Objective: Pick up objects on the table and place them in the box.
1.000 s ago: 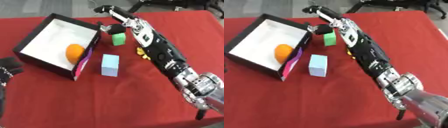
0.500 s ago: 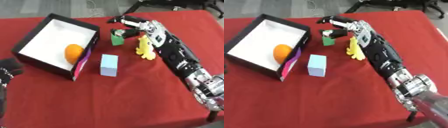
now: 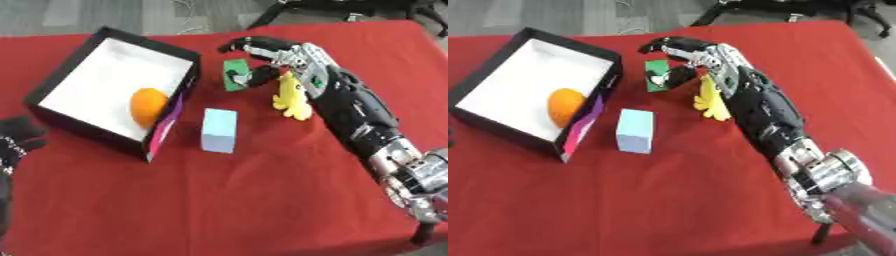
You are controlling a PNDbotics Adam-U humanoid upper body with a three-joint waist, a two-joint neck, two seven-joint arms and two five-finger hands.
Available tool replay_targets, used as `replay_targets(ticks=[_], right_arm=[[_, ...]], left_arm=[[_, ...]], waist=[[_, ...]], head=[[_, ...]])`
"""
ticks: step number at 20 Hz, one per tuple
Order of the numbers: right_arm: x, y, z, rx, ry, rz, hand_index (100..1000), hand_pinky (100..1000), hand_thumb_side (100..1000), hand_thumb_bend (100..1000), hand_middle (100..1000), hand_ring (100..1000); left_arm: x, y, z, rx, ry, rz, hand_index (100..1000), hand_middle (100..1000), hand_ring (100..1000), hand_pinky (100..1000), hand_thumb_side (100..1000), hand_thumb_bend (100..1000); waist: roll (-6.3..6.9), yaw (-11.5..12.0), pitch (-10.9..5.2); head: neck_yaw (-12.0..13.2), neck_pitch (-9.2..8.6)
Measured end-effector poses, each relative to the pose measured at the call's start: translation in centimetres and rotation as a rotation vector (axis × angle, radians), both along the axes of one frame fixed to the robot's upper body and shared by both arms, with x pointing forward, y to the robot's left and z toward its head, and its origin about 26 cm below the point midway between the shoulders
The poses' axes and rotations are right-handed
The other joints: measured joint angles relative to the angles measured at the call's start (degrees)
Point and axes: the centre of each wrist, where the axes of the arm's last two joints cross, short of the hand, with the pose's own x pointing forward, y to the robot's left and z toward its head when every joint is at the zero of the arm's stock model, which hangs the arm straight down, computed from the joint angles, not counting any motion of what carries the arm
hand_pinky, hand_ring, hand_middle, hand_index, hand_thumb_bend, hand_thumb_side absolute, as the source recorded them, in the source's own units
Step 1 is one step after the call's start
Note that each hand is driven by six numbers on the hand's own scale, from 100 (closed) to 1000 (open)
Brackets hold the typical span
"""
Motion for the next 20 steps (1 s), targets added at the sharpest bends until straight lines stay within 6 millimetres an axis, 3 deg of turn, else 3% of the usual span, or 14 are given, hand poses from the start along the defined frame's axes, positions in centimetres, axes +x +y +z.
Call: replay_targets(ticks=[2, 3, 6, 7, 10, 15, 20], right_arm=[[0.0, 0.1, -0.4, -0.018, 0.008, -0.002, 971, 1000, 528, 100, 845, 922], [0.0, 0.1, -0.5, -0.028, 0.011, -0.003, 970, 1000, 418, 100, 819, 910], [0.0, 0.0, -0.6, -0.055, 0.013, -0.007, 966, 1000, 287, 100, 766, 887], [0.0, 0.0, -0.6, -0.060, 0.011, -0.008, 957, 988, 217, 100, 676, 852], [0.1, 0.2, -0.6, -0.050, -0.012, -0.014, 926, 962, 204, 100, 482, 770], [0.0, 0.4, -0.2, 0.023, -0.110, -0.026, 905, 953, 199, 100, 422, 737], [0.2, 1.6, 2.4, 0.140, -0.217, 0.036, 890, 957, 212, 100, 412, 731]], left_arm=[[0.0, 0.0, 0.0, 0.000, 0.000, 0.000, 726, 577, 716, 735, 934, 100], [0.0, 0.0, 0.0, 0.000, 0.000, 0.000, 726, 577, 716, 735, 933, 100], [0.0, 0.0, 0.0, 0.000, 0.000, 0.000, 726, 578, 716, 735, 933, 100], [0.0, 0.0, 0.0, 0.000, 0.000, 0.000, 726, 578, 717, 735, 933, 100], [0.0, 0.0, 0.0, 0.000, 0.000, 0.000, 726, 578, 717, 735, 933, 100], [0.0, 0.0, 0.0, 0.002, 0.000, 0.000, 726, 578, 718, 736, 932, 100], [0.0, 0.0, 0.0, 0.003, -0.001, 0.001, 726, 579, 718, 736, 933, 100]], waist=[[0.00, 0.00, 0.00], [0.00, 0.00, 0.00], [0.01, -0.01, 0.00], [0.02, -0.01, 0.00], [0.02, -0.12, 0.00], [0.02, -0.22, 0.00], [0.02, -0.15, 0.00]], head=[[-0.08, 0.00], [-0.10, 0.00], [-0.17, 0.00], [-0.19, 0.00], [-0.29, 0.00], [-0.29, 0.00], [-0.26, 0.00]])
